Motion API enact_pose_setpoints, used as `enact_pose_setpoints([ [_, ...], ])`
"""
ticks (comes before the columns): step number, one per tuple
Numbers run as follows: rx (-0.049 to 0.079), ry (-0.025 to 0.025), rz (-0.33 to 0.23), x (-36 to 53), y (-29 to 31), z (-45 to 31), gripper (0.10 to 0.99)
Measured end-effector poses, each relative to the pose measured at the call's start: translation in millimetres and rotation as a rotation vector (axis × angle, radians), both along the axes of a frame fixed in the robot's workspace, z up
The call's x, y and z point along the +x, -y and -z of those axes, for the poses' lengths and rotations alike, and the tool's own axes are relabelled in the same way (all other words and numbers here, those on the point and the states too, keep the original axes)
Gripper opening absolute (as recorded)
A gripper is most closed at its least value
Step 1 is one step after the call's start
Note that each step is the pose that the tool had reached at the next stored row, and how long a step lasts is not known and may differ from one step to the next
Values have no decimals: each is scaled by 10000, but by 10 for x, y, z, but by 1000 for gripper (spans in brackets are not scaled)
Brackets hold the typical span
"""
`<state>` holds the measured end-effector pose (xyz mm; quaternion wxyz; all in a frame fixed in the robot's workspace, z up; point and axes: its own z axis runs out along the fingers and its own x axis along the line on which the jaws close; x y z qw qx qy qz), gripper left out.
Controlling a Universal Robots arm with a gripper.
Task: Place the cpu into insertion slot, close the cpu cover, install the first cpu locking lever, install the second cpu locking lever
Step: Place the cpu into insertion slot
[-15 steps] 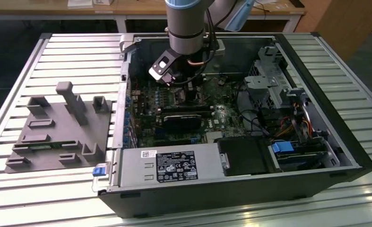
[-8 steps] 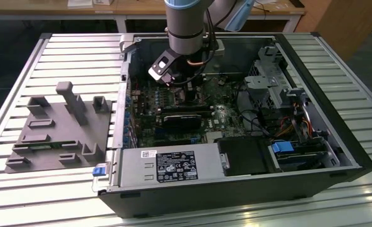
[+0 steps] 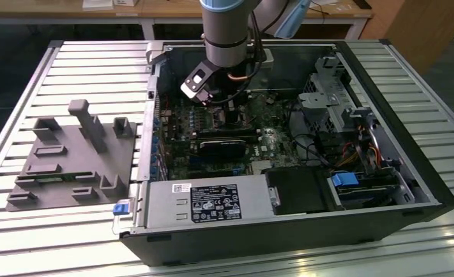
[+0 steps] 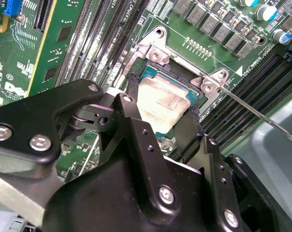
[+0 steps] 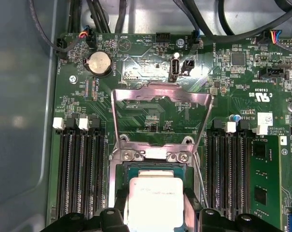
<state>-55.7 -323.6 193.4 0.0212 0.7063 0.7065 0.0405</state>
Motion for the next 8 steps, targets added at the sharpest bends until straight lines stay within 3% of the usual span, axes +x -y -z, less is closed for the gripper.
enact_pose_setpoints([
  [5,2,1,3,0,0,1,549],
  [6,2,1,4,0,0,1,612],
  [8,2,1,5,0,0,1,612],
])
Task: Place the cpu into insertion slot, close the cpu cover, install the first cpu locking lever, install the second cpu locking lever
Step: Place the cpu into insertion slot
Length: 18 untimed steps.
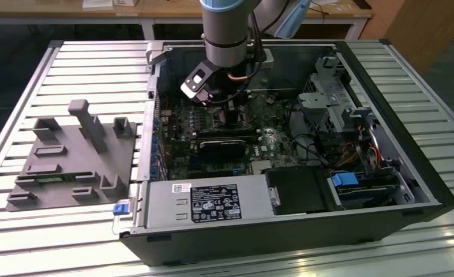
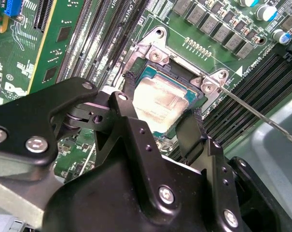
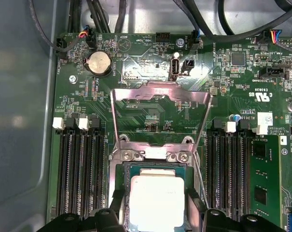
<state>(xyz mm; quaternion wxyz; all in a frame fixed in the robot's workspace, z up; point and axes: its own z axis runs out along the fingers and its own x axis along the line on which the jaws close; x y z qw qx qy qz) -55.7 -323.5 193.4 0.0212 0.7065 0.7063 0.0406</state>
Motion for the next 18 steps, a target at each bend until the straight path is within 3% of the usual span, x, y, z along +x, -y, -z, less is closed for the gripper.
enact_pose_setpoints([
  [4,25,0,2,0,0,-3,612],
  [11,221,0,0,0,0,-7,612],
  [18,220,-1,1,0,0,-24,612],
])
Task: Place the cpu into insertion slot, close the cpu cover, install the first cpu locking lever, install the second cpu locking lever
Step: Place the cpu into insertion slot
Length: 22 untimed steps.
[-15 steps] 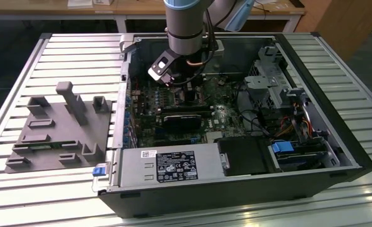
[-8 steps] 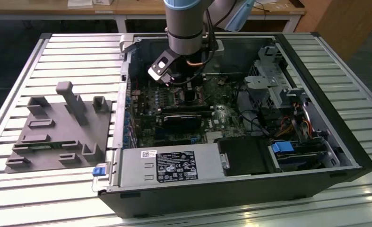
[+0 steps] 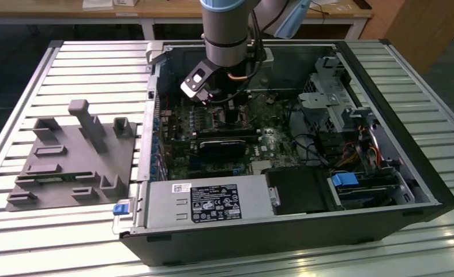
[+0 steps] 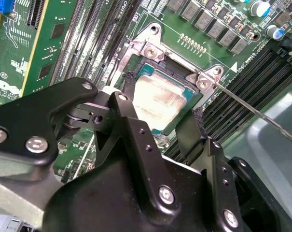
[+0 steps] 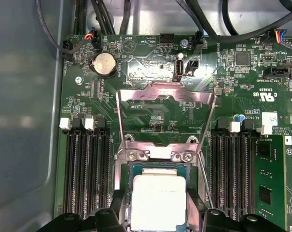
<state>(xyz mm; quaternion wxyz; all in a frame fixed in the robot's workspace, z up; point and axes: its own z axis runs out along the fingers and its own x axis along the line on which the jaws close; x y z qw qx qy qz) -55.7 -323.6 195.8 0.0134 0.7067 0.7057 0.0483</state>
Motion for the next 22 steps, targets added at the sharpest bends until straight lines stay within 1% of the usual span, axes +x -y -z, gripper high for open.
enact_pose_setpoints([
  [4,-10,0,-1,0,0,-26,612],
  [11,-19,0,0,0,0,-27,612],
  [12,-22,0,-1,0,0,-27,600],
  [14,-29,-4,0,-1,1,-29,475],
  [15,-31,-4,0,-1,1,-29,431],
  [16,-32,-4,0,-1,1,-29,431],
  [17,-32,-4,0,0,1,-29,376],
  [18,-31,-2,-1,0,0,-28,376],
  [19,-29,-1,0,0,0,-27,314],
  [22,-32,0,0,0,0,-27,314],
])
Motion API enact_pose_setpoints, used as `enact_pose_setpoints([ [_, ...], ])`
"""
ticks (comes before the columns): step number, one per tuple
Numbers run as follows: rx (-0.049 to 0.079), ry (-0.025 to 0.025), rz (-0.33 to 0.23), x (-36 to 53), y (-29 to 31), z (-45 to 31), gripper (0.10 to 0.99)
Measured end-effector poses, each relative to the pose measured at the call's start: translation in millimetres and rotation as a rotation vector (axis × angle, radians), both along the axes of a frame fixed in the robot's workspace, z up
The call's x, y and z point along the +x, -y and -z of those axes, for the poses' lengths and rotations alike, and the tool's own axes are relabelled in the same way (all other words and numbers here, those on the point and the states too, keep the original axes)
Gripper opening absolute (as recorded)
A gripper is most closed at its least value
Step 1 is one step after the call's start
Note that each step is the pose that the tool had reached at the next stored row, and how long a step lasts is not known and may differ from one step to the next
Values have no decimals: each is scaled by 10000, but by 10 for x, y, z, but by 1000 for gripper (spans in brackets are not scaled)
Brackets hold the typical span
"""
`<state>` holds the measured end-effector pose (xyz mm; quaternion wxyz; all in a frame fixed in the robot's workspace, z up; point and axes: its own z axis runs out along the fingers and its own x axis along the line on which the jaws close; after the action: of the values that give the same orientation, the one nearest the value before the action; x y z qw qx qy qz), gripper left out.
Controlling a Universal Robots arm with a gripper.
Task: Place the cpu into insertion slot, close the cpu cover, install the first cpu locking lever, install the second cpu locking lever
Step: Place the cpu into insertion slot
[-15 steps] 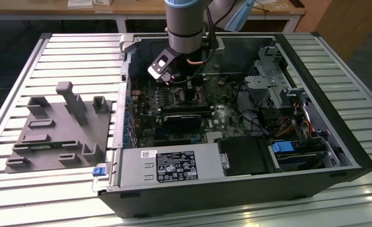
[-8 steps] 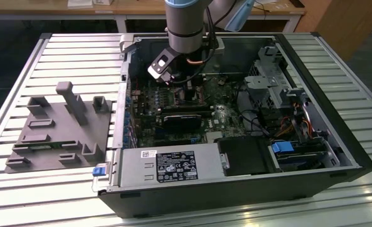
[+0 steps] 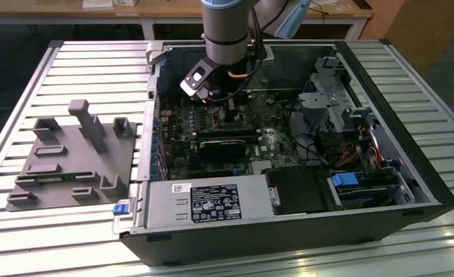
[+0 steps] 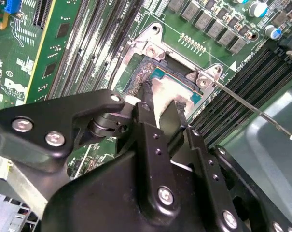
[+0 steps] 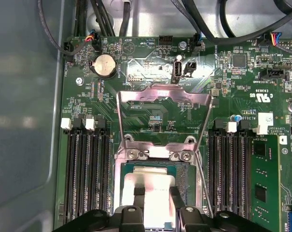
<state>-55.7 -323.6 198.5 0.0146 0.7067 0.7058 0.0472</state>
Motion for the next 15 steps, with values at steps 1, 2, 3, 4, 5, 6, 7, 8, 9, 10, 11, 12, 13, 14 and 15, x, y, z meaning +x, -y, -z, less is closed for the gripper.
enact_pose_setpoints([
  [1,0,0,0,0,0,0,314],
  [2,-1,1,0,0,0,0,314],
  [3,-3,0,0,0,0,0,314],
  [4,-4,0,0,0,0,0,314],
  [5,-5,1,0,0,0,0,314],
  [6,-7,0,0,0,0,0,314],
  [7,-8,0,0,0,0,0,314],
  [8,-9,0,-1,0,0,0,314],
  [9,-10,0,0,0,0,0,314],
  [10,-11,0,0,0,0,0,314],
  [11,-13,0,0,0,0,0,314],
  [12,-13,0,0,0,0,0,314],
  [13,-17,1,0,0,0,0,329],
  [14,-14,2,0,1,-1,1,329],
  [15,-15,2,0,1,-1,1,329],
])
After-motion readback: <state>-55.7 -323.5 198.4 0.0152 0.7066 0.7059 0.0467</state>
